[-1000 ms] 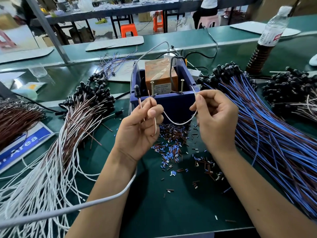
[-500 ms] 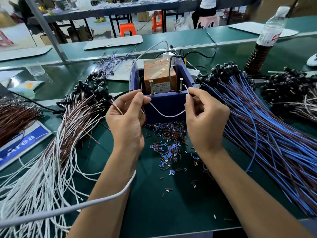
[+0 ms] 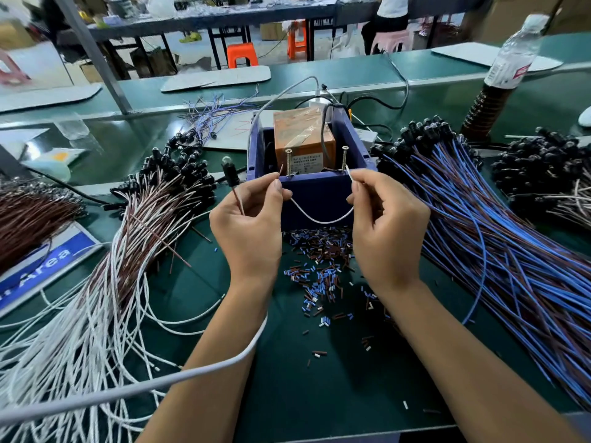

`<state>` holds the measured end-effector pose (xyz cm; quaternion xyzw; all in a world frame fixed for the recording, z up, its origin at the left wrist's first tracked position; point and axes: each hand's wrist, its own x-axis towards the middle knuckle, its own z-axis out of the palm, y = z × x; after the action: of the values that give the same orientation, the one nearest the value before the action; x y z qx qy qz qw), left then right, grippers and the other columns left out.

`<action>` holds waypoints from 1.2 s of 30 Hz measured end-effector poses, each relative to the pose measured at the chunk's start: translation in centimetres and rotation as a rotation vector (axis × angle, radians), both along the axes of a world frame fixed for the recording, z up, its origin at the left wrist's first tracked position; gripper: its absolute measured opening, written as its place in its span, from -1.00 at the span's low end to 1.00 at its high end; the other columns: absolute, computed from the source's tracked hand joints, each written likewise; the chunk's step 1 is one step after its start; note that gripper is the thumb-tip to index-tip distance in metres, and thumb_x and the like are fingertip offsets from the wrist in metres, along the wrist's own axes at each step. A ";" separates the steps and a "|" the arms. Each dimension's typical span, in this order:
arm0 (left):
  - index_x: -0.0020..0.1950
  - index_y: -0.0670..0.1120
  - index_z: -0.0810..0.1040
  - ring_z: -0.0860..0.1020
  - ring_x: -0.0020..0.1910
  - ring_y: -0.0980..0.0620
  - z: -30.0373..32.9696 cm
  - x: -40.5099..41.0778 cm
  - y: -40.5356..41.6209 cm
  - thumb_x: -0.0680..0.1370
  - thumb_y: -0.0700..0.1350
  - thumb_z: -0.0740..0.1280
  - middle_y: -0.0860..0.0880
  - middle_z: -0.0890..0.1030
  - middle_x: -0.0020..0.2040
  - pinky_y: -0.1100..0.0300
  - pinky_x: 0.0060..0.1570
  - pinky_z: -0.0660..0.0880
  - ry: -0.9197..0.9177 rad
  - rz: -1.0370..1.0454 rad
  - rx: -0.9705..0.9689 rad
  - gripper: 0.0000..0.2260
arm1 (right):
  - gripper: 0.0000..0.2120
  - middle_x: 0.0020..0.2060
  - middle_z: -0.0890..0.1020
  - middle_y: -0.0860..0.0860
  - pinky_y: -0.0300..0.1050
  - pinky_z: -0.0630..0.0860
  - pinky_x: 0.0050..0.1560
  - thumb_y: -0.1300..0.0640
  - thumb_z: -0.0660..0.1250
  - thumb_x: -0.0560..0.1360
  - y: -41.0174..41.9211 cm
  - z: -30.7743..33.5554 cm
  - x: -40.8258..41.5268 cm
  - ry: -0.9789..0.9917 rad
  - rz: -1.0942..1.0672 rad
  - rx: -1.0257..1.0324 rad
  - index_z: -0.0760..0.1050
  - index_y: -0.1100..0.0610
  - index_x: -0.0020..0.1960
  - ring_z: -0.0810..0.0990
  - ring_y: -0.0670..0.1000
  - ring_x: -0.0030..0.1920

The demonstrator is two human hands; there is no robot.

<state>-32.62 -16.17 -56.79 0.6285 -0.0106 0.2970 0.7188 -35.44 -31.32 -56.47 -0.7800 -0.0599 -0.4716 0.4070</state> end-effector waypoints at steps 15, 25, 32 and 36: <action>0.02 -0.18 0.72 0.58 -0.37 0.22 0.3 -0.3 0.0 0.58 -0.28 0.43 -0.04 0.73 -0.24 0.34 -0.20 0.50 -0.031 -0.045 0.072 -0.92 | -0.80 -0.23 0.66 -0.03 -0.21 0.51 -0.20 0.23 0.30 0.68 0.0 -0.7 0.4 0.152 0.132 0.185 0.65 0.18 0.24 0.61 -0.10 -0.27; 0.03 -0.16 0.72 0.58 -0.37 0.21 0.3 -0.3 0.0 0.59 -0.27 0.43 -0.04 0.73 -0.24 0.31 -0.20 0.50 -0.027 -0.056 0.078 -0.92 | -0.80 -0.20 0.69 -0.02 -0.33 0.44 -0.21 0.25 0.31 0.68 -0.2 -0.6 0.3 0.156 0.122 0.185 0.66 0.20 0.23 0.59 -0.18 -0.28; 0.01 -0.14 0.72 0.56 -0.39 0.24 0.3 -0.3 0.1 0.59 -0.27 0.44 -0.03 0.73 -0.24 0.35 -0.22 0.48 -0.029 -0.062 0.088 -0.92 | -0.80 -0.16 0.70 -0.03 -0.32 0.47 -0.19 0.29 0.32 0.66 -0.2 -0.4 0.3 0.142 0.119 0.188 0.68 0.21 0.21 0.62 -0.18 -0.24; 0.02 -0.16 0.72 0.55 -0.39 0.22 0.3 -0.4 0.2 0.59 -0.25 0.43 -0.05 0.73 -0.23 0.33 -0.23 0.47 -0.029 -0.064 0.092 -0.93 | -0.79 -0.16 0.69 -0.04 -0.30 0.49 -0.17 0.28 0.32 0.67 -0.4 -0.5 0.3 0.134 0.123 0.191 0.68 0.21 0.21 0.64 -0.15 -0.22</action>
<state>-33.00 -16.02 -56.46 0.6560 -0.0547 0.2820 0.6979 -35.12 -31.67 -56.94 -0.7623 -0.0348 -0.3961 0.5107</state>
